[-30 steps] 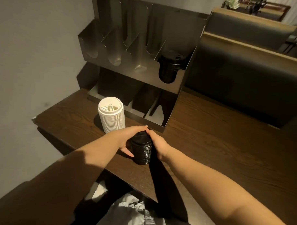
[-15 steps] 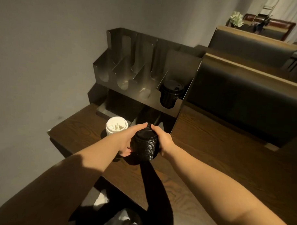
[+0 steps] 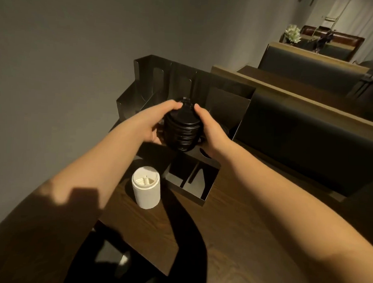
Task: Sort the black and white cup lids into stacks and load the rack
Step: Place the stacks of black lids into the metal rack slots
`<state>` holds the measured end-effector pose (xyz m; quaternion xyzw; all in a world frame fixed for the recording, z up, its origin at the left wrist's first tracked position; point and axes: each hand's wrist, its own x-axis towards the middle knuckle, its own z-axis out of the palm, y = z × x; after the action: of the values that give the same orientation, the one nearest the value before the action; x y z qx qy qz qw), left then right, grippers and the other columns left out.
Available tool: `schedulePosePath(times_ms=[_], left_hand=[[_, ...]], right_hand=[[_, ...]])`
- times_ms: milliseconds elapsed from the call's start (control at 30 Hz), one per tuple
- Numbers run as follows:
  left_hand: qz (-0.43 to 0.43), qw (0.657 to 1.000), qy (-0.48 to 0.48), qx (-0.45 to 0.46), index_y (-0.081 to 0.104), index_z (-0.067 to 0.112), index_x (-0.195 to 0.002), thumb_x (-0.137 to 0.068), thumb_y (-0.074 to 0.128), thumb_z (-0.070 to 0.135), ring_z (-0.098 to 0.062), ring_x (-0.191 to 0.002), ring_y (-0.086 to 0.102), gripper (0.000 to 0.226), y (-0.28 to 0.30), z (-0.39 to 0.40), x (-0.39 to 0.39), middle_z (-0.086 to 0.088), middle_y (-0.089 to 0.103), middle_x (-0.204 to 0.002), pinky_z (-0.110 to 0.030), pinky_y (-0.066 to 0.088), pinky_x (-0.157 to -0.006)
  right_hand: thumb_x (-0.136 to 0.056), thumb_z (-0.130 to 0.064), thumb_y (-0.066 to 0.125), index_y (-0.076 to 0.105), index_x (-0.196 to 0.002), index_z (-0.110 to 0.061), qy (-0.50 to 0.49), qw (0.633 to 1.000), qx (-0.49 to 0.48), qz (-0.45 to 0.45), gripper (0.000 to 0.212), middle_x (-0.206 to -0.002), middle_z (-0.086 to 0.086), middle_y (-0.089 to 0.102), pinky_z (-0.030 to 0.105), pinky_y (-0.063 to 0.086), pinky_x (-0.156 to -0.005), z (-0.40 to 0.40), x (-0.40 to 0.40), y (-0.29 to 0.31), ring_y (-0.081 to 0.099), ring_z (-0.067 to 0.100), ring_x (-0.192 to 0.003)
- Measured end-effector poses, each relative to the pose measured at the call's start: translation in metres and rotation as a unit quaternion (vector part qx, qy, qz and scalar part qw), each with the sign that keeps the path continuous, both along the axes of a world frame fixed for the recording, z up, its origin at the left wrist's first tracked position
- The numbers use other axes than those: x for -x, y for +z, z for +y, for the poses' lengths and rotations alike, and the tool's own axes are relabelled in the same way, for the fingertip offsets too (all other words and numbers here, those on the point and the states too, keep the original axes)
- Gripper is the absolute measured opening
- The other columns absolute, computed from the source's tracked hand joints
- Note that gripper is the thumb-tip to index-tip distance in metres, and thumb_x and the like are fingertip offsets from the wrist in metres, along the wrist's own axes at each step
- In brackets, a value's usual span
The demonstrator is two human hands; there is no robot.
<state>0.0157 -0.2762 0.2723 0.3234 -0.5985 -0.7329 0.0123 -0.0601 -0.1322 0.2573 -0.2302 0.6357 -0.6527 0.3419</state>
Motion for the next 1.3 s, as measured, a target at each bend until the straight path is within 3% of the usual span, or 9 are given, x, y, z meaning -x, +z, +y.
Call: schedulePosePath(times_ms=[167, 300, 367, 533, 767, 967, 1100, 1233, 1300], left_hand=[[0.056, 0.995, 0.075, -0.026, 0.056, 0.02, -0.109, -0.084, 0.067, 0.04, -0.025, -0.089, 0.06, 0.034, 0.014, 0.001, 0.021, -0.008, 0.061, -0.106, -0.042, 0.055, -0.075], [0.073, 0.985, 0.129, -0.09, 0.049, 0.019, -0.131, -0.079, 0.072, 0.042, -0.029, -0.092, 0.061, 0.061, 0.005, 0.002, 0.043, -0.009, 0.061, -0.109, -0.045, 0.056, -0.076], [0.077, 0.976, 0.149, -0.138, 0.05, 0.019, -0.129, -0.079, 0.071, 0.044, -0.031, -0.095, 0.061, 0.059, -0.001, 0.005, 0.051, -0.01, 0.061, -0.113, -0.045, 0.055, -0.077], [0.078, 0.961, 0.211, -0.16, 0.049, 0.018, -0.132, -0.057, 0.079, 0.05, -0.032, -0.101, 0.063, 0.087, -0.023, 0.017, 0.076, -0.01, 0.061, -0.117, -0.049, 0.054, -0.087], [0.063, 0.953, 0.237, -0.18, 0.051, 0.018, -0.129, -0.073, 0.075, 0.049, -0.031, -0.099, 0.063, 0.069, -0.038, 0.025, 0.101, -0.011, 0.06, -0.118, -0.047, 0.056, -0.081], [0.017, 0.952, 0.264, -0.155, 0.045, 0.012, -0.132, -0.089, 0.061, 0.045, -0.028, -0.105, 0.057, 0.056, -0.039, 0.036, 0.108, -0.008, 0.055, -0.116, -0.039, 0.051, -0.084], [-0.011, 0.956, 0.245, -0.16, 0.05, 0.013, -0.129, -0.093, 0.055, 0.045, -0.024, -0.094, 0.056, 0.049, -0.043, 0.041, 0.104, -0.007, 0.057, -0.107, -0.035, 0.048, -0.078], [-0.049, 0.961, 0.237, -0.133, 0.047, 0.011, -0.135, -0.094, 0.055, 0.043, -0.028, -0.116, 0.053, 0.053, -0.048, 0.039, 0.104, -0.011, 0.054, -0.129, -0.033, 0.042, -0.083], [-0.068, 0.965, 0.223, -0.124, 0.044, 0.009, -0.138, -0.097, 0.049, 0.041, -0.031, -0.127, 0.046, 0.052, -0.042, 0.038, 0.103, -0.013, 0.049, -0.137, -0.038, 0.041, -0.097]], right_hand=[[-0.097, -0.035, 0.051, 0.048, -0.135, -0.019, -0.086, 0.99, 0.018, 0.109, 0.041, -0.129, 0.004, 0.057, 0.035, 0.045, -0.098, -0.02, 0.025, 0.016, 0.054, 0.02, -0.12], [-0.098, -0.023, 0.05, 0.05, -0.135, -0.02, -0.173, 0.909, -0.032, 0.378, 0.038, -0.139, 0.001, 0.046, 0.03, 0.032, -0.111, -0.024, 0.039, 0.013, 0.038, 0.007, -0.128], [-0.1, -0.023, 0.047, 0.055, -0.132, -0.018, -0.139, 0.889, -0.079, 0.429, 0.034, -0.141, -0.001, 0.046, 0.019, 0.026, -0.108, -0.025, 0.043, 0.005, 0.035, 0.003, -0.128], [-0.102, -0.028, 0.038, 0.051, -0.136, -0.02, -0.115, 0.881, -0.152, 0.434, 0.036, -0.151, -0.004, 0.037, 0.017, 0.017, -0.105, -0.019, 0.06, -0.014, 0.027, 0.009, -0.14], [-0.103, -0.032, 0.035, 0.049, -0.137, -0.021, -0.096, 0.883, -0.188, 0.419, 0.038, -0.153, -0.005, 0.034, 0.017, 0.018, -0.102, -0.021, 0.077, -0.023, 0.028, 0.01, -0.14], [-0.104, -0.03, 0.031, 0.052, -0.136, -0.017, -0.084, 0.865, -0.19, 0.457, 0.04, -0.152, -0.003, 0.036, 0.021, 0.016, -0.108, -0.022, 0.085, -0.034, 0.026, 0.011, -0.141], [-0.104, -0.03, 0.028, 0.056, -0.133, -0.015, -0.05, 0.839, -0.229, 0.491, 0.042, -0.147, -0.003, 0.044, 0.028, 0.012, -0.115, -0.027, 0.09, -0.042, 0.023, 0.014, -0.144], [-0.104, -0.032, 0.026, 0.055, -0.134, -0.019, -0.031, 0.797, -0.277, 0.537, 0.043, -0.145, -0.003, 0.047, 0.037, 0.007, -0.118, -0.026, 0.091, -0.052, 0.019, 0.02, -0.145], [-0.104, -0.034, 0.026, 0.054, -0.134, -0.02, -0.019, 0.78, -0.294, 0.551, 0.044, -0.145, -0.004, 0.046, 0.038, 0.007, -0.119, -0.027, 0.093, -0.053, 0.019, 0.021, -0.145]])
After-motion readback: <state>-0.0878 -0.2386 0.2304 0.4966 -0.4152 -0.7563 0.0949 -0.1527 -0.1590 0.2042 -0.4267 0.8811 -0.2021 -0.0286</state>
